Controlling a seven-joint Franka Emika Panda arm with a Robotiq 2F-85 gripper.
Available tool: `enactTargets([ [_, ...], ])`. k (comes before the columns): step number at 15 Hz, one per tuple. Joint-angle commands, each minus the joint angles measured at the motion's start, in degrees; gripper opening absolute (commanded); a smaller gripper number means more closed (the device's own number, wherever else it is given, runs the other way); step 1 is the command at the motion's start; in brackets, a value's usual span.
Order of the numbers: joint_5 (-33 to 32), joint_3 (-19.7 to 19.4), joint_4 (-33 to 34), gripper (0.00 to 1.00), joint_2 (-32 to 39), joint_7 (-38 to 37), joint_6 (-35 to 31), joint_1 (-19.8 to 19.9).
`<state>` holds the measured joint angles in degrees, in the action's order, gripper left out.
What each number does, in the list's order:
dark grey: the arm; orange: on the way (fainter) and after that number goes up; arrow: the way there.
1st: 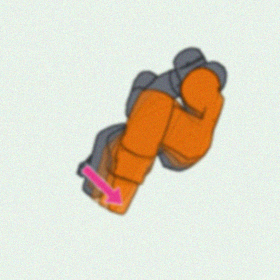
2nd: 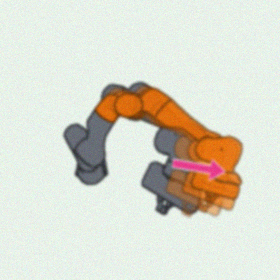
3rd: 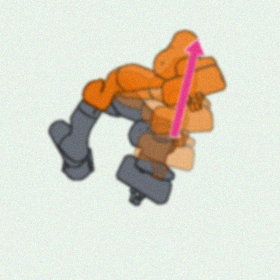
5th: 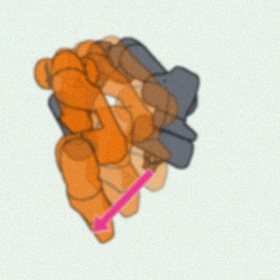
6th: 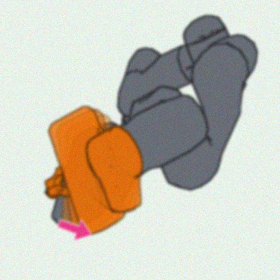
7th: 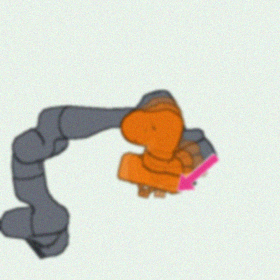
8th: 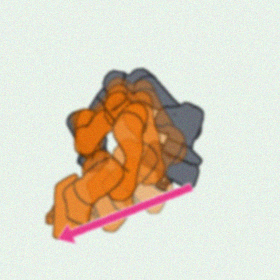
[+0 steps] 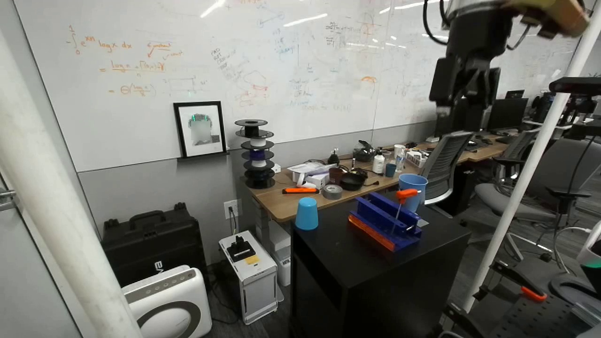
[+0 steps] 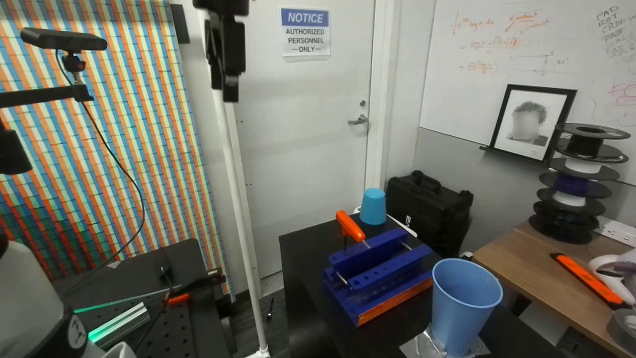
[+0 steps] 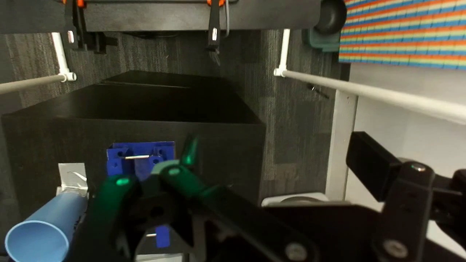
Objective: Pick up the orange object tool and put it in the cup
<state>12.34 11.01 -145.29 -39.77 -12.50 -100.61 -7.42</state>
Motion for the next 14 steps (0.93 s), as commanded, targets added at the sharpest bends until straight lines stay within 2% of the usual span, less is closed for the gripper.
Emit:
enactTargets([
  [1, 1.5, 1.1, -8.8, 1.0, 2.8, -6.0, -15.0, 3.1],
  [4, 2.3, 0.4, -14.1, 1.0, 7.4, -10.6, -28.2, 4.5],
  [5, 2.0, 0.3, -12.3, 1.0, 10.9, -12.2, -31.7, 5.3],
  [10, 3.5, -2.7, -13.8, 1.0, 18.2, -16.0, -50.5, 7.5],
  [14, 8.9, -5.6, -13.9, 1.0, 25.6, -15.2, -66.1, 6.5],
])
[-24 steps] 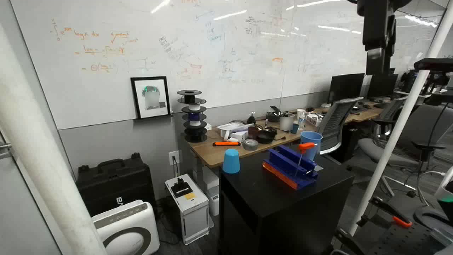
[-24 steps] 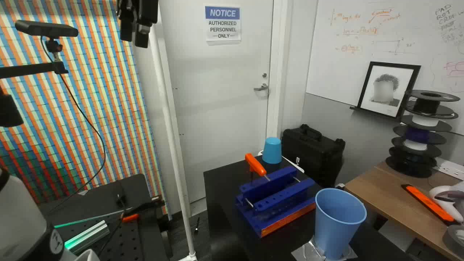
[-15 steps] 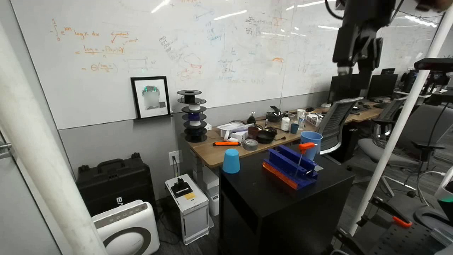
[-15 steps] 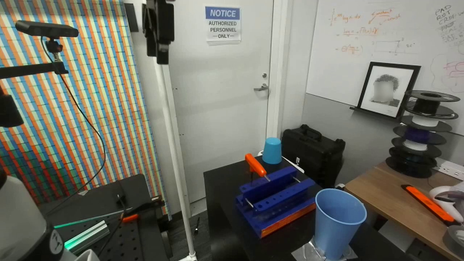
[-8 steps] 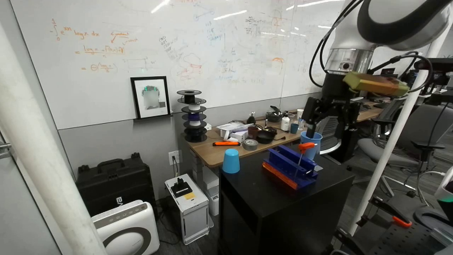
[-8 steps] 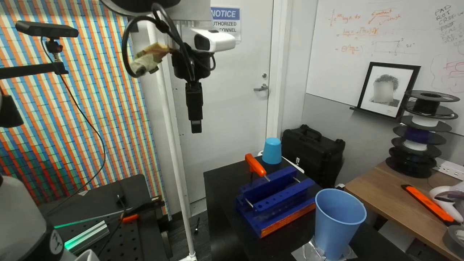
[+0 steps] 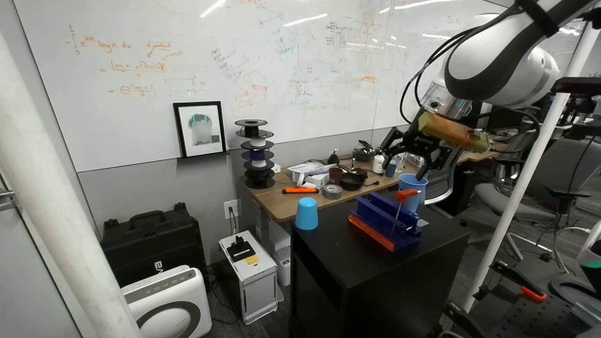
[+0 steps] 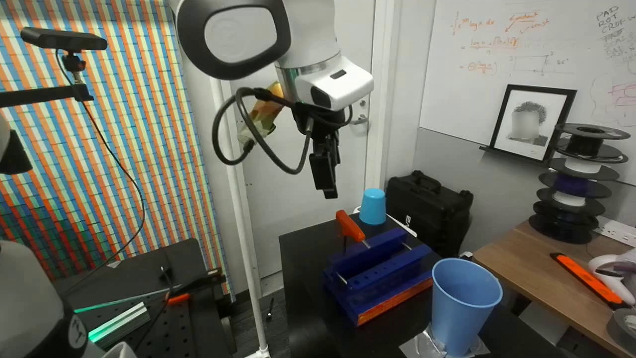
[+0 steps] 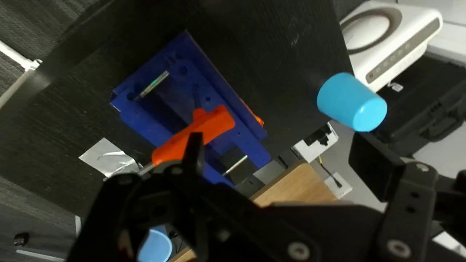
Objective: Pick up the orange object tool and put it in the cup
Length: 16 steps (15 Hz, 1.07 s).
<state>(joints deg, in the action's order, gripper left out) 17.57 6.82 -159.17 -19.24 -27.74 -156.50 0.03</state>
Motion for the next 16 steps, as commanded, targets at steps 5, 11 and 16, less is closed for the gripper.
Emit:
enactTargets([
  [5, 14.0, -3.2, 0.3, 1.0, 13.7, 4.1, -17.9, -6.6],
  [11, 23.5, -1.7, 1.3, 1.0, 18.1, 9.0, -15.8, -10.1],
  [16, 22.2, -2.4, 0.7, 1.0, 17.1, 9.2, -14.1, -9.2],
])
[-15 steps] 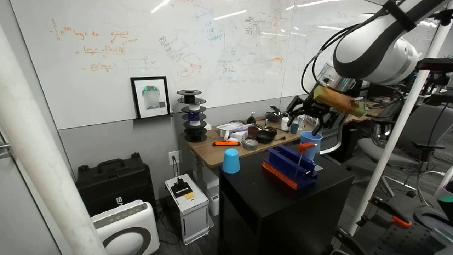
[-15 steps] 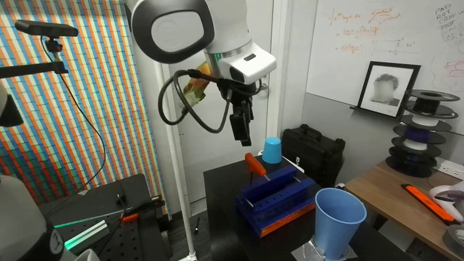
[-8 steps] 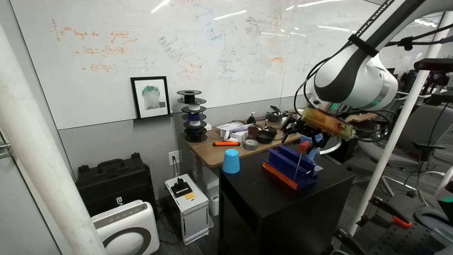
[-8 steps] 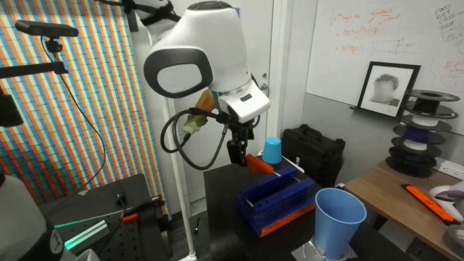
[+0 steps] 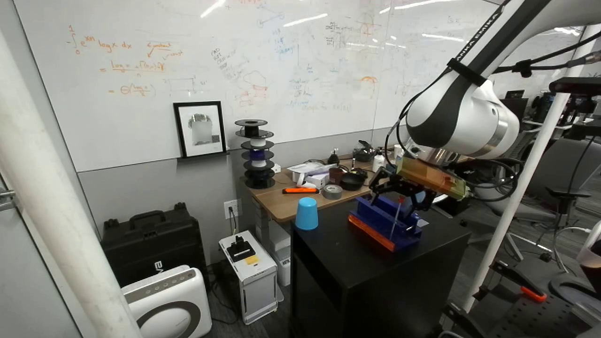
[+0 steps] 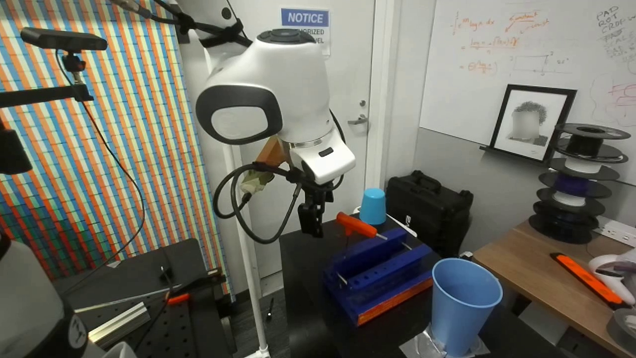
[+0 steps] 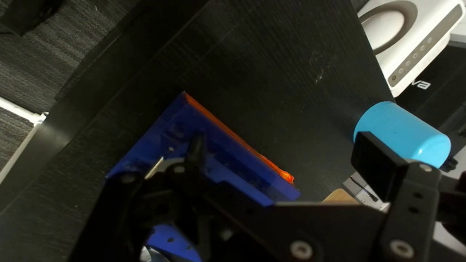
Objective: Pick up the orange object tool and put it in the cup
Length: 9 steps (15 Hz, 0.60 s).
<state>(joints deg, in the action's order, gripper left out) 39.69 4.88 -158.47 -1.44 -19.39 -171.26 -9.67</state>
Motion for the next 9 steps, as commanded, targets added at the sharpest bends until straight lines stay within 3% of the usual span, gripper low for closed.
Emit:
enactTargets([
  [1, -0.4, -0.6, 0.0, 1.0, -0.5, 0.3, -0.3, 0.7],
  [8, 0.3, -3.3, 0.3, 1.0, -2.4, 1.1, 0.7, 3.3],
  [9, 0.4, -3.7, 0.4, 0.91, -2.5, 1.3, 0.9, 3.7],
])
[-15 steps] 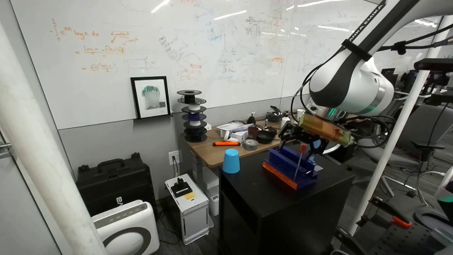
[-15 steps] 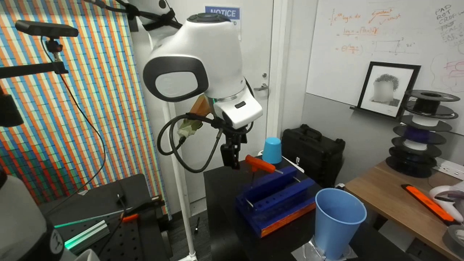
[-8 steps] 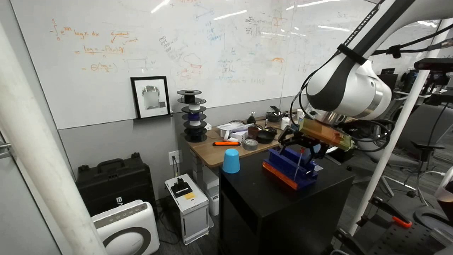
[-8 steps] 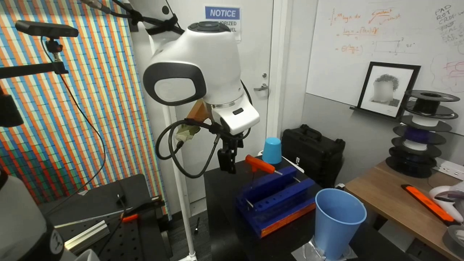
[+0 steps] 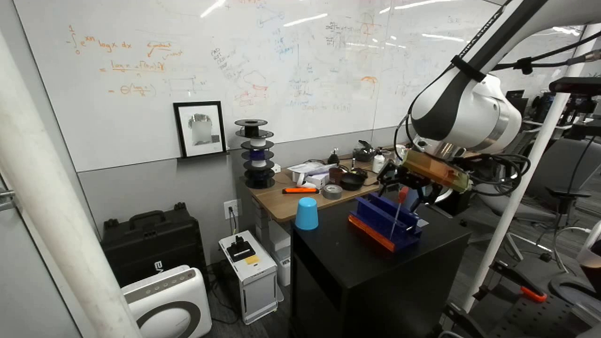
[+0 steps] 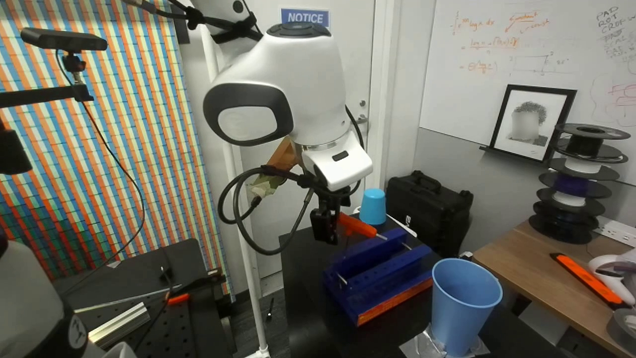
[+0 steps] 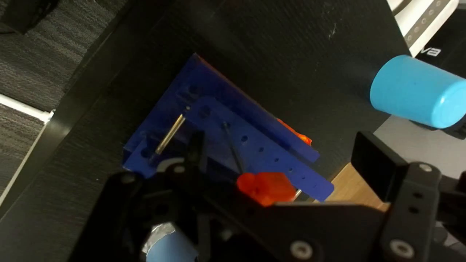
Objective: Pick up the orange object tool and put it in the cup
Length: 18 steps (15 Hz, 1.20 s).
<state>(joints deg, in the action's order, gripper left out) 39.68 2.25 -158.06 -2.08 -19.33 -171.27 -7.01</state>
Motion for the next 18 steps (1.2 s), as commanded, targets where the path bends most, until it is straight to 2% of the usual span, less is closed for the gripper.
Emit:
enactTargets([
  [1, -0.3, -1.3, 0.0, 0.74, -1.6, 0.9, 0.7, 1.6],
  [6, -0.9, -1.7, 0.1, 0.35, -1.3, 0.8, 0.8, 2.7],
  [10, -2.1, -1.1, 0.2, 0.04, -3.8, 1.9, 6.2, 2.6],
  [11, -2.6, -0.9, 0.2, 0.01, -4.9, 2.3, 8.0, 2.5],
  [13, -5.2, -0.5, 0.4, 0.04, -7.6, 2.0, 12.4, 2.8],
  [17, -10.8, -0.4, 1.1, 0.04, -14.8, 1.5, 22.6, 2.9],
  [18, -12.0, -0.2, -2.6, 0.04, -20.3, 1.1, 24.6, 2.9],
])
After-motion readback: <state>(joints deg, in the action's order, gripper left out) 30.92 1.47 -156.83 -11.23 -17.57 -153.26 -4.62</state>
